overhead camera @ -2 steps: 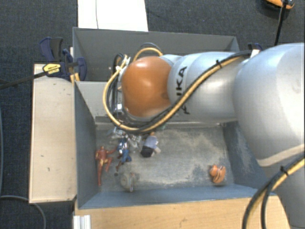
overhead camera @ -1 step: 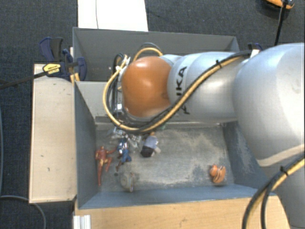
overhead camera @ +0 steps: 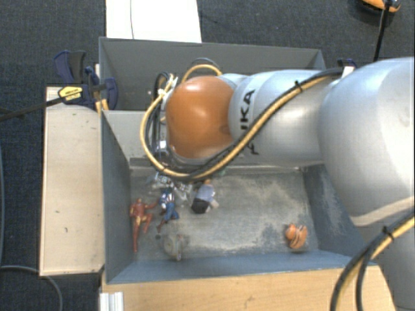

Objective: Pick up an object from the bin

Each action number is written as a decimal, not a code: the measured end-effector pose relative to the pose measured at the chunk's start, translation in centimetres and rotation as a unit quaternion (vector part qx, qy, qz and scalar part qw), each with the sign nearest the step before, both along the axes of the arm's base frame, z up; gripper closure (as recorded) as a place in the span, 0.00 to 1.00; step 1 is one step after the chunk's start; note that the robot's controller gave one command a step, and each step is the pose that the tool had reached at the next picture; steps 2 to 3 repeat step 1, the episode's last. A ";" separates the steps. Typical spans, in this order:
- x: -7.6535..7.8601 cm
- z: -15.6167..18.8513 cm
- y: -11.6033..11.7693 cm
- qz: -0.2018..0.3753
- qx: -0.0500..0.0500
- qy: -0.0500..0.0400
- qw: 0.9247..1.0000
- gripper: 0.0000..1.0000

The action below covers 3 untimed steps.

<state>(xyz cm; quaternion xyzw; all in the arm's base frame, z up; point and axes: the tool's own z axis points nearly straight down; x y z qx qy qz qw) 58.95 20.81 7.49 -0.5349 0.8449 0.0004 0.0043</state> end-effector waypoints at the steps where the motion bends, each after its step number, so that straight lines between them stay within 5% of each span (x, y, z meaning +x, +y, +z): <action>1: 0.0 1.1 0.0 -0.001 0.001 -0.001 1.000 1.00; 3: 0.0 1.1 0.0 -0.001 0.001 -0.001 1.000 1.00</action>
Offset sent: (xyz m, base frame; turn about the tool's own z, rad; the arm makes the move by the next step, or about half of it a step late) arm 0.0000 0.0000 0.0089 0.0000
